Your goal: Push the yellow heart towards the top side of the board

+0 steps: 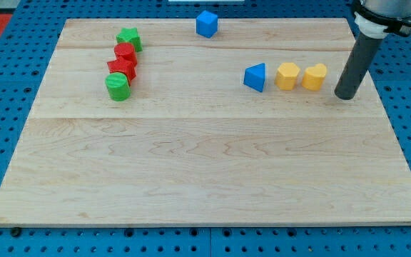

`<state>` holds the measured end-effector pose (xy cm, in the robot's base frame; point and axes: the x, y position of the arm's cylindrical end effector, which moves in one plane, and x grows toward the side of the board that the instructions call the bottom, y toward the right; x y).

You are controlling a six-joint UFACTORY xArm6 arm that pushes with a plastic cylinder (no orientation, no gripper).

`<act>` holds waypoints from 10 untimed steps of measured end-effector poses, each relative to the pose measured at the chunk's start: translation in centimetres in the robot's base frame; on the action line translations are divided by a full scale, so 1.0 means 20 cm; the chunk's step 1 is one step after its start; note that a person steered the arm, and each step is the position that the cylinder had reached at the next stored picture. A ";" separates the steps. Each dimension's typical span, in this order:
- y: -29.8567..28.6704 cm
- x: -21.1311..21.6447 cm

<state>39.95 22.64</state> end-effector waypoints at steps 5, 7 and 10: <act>-0.30 -0.23; -0.38 -0.39; -0.37 -0.64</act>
<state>27.09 15.21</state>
